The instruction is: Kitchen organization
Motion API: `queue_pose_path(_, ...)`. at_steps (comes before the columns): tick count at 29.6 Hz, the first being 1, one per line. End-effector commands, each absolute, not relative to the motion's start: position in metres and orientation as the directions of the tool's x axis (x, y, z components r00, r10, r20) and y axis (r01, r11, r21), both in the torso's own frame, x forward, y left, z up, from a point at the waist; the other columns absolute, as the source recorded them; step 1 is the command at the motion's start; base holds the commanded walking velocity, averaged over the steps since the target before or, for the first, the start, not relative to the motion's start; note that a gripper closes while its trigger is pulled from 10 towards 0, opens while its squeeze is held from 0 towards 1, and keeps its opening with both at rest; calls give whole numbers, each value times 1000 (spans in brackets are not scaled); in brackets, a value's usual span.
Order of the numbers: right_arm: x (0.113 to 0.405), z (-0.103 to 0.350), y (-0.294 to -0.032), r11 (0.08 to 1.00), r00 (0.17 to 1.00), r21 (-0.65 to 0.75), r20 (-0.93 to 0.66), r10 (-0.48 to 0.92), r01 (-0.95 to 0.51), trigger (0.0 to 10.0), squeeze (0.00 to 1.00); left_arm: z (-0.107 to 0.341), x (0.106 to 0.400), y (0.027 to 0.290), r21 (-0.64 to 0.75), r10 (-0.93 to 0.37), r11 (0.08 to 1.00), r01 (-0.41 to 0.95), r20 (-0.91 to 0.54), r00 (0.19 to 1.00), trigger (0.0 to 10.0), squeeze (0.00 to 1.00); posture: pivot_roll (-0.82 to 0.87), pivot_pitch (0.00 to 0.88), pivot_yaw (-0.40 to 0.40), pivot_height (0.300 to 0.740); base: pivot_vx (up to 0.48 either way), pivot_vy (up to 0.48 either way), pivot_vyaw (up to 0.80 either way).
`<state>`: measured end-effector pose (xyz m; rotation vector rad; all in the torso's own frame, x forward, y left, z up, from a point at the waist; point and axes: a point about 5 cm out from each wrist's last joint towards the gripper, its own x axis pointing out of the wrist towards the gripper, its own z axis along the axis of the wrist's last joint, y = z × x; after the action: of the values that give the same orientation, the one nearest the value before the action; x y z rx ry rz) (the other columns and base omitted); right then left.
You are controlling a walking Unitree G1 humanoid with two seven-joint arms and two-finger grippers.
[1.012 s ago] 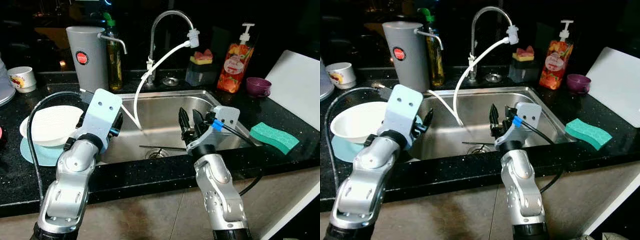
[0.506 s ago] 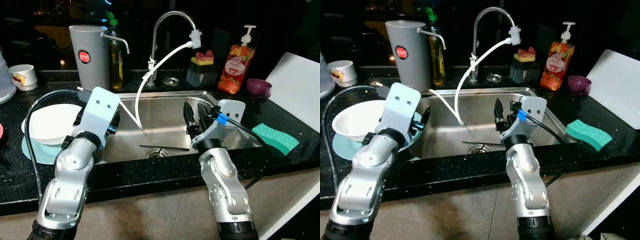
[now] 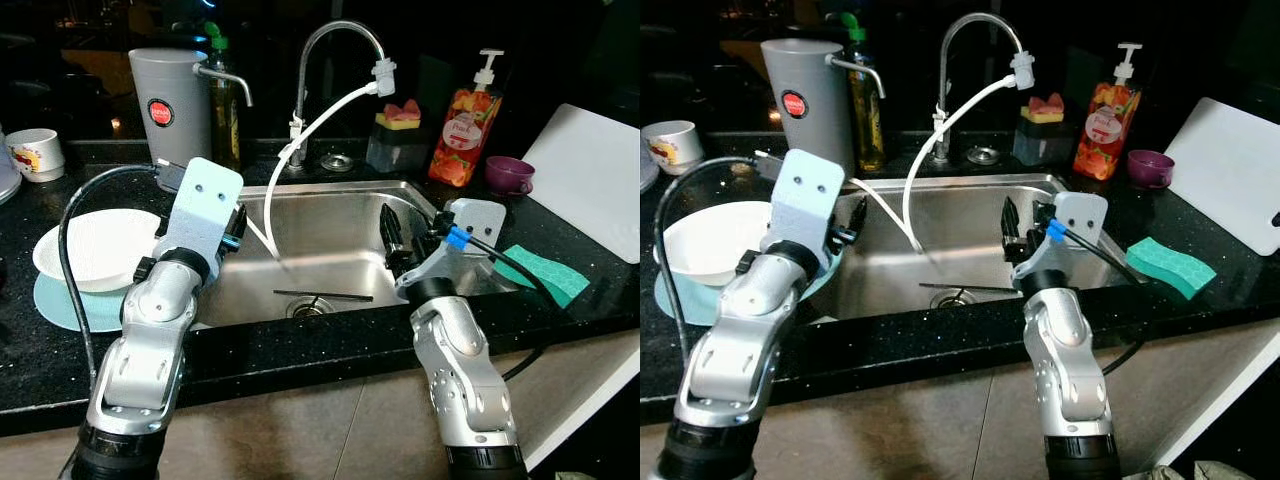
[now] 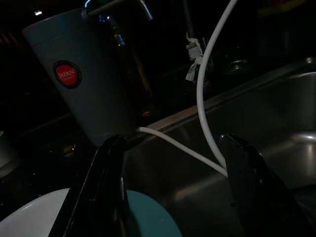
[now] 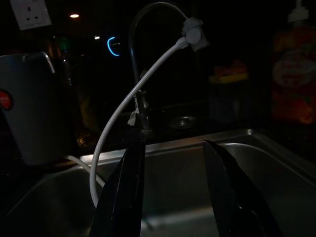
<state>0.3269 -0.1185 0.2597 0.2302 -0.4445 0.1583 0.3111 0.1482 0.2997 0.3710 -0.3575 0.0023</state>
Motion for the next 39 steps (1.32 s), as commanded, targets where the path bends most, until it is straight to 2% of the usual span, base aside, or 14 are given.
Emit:
queue_pose_path(1,324,262,-115,961,886,178,449,114,-214,10000,0,297,312,152,372,-60,925,-73,333,941,10000,0,153,80,-106,740,0,0,0)
queue_pose_path(9,321,254,-126,969,903,173,421,89,-176,10000,0,288,311,165,415,-77,909,-48,280,957,10000,0,160,111,-100,740,0,0,0)
queue_pose_path(12,322,251,-130,972,912,177,405,73,-156,10000,0,286,310,169,446,-104,895,-18,248,963,10000,0,160,98,-88,740,0,0,0)
queue_pose_path(17,324,250,-133,981,912,141,405,62,-130,10000,0,278,303,168,474,-226,875,100,217,950,10000,0,101,46,-44,740,0,0,0)
queue_pose_path(19,323,249,-136,987,917,125,397,43,-100,10000,0,268,303,174,490,-265,858,155,164,950,10000,0,77,6,-29,740,0,0,0)
queue_pose_path(23,317,253,-142,990,909,112,415,35,-89,10000,0,270,304,185,533,-317,822,202,132,939,10000,0,55,0,-25,740,0,0,0)
queue_pose_path(24,315,253,-143,991,908,107,417,32,-84,10000,0,272,303,191,548,-331,808,214,122,936,10000,0,37,0,-17,740,0,0,0)
queue_pose_path(25,314,254,-150,994,907,94,421,18,-64,10000,0,278,302,212,598,-328,771,219,78,942,10000,0,30,0,-12,740,0,0,0)
queue_pose_path(26,314,254,-150,994,907,94,421,18,-64,10000,0,278,302,212,598,-328,771,219,78,942,10000,0,30,0,-12,740,0,0,0)
queue_pose_path(28,313,255,-155,995,905,90,426,2,-45,10000,0,281,298,233,643,-316,732,227,25,948,10000,0,32,0,-5,740,0,0,0)
queue_pose_path(31,312,254,-158,995,905,93,425,-12,-30,10000,0,280,293,246,671,-324,696,256,-24,946,10000,0,38,0,-5,740,0,0,0)
queue_pose_path(35,311,251,-157,994,911,103,411,-20,-25,10000,0,275,287,268,684,-286,677,271,-95,954,10000,0,53,5,-11,740,0,0,0)
queue_pose_path(37,311,251,-157,994,911,103,411,-20,-25,10000,0,275,287,268,684,-286,677,271,-95,954,10000,0,53,5,-11,740,0,0,0)
queue_pose_path(39,310,246,-152,993,920,108,392,0,-46,10000,0,265,282,280,655,-232,711,256,-125,965,10000,0,73,19,-28,740,0,0,0)
